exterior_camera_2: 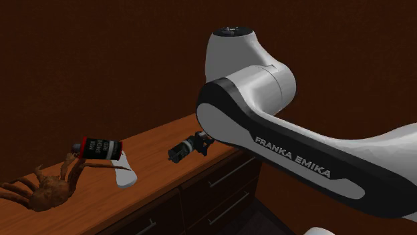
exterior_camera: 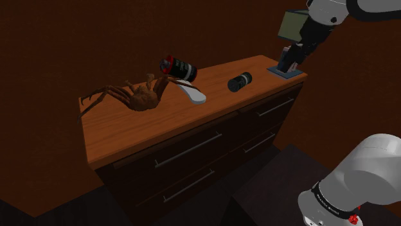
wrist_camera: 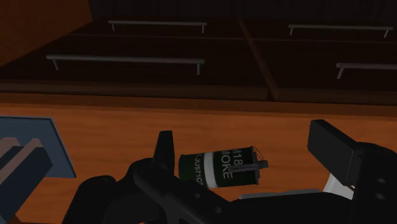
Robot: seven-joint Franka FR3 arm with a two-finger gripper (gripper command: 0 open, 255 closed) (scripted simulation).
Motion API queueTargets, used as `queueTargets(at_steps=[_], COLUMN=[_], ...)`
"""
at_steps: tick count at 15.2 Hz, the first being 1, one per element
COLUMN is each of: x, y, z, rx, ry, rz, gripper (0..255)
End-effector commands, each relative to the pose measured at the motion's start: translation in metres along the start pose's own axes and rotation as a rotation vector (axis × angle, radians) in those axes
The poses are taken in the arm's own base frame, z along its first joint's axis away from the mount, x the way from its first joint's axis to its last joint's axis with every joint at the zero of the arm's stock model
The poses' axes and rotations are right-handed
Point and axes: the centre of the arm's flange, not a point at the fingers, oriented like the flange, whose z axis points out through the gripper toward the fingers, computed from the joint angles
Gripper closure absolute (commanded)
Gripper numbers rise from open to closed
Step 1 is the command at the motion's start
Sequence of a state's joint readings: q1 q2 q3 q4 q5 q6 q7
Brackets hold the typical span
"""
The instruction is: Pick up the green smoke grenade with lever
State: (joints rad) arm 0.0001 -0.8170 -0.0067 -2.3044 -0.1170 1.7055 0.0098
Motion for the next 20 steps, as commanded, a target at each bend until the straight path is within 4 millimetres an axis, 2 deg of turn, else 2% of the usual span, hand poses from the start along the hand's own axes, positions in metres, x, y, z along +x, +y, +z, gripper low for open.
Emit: queueTargets(at_steps=[1,6,10,15,20], x=[0.000,0.059,0.106,0.162,0.206], y=[0.000,-0.021,-0.024,-0.011,0.016], z=[0.000,0.038,0.072,0.117,0.163], rx=[0.000,-0.001,-0.001,-0.002,-0.003], ry=[0.000,-0.064,-0.116,-0.180,-0.240], rz=[0.000,0.319,0.573,0.892,1.192], gripper=[0,0,0,0,0])
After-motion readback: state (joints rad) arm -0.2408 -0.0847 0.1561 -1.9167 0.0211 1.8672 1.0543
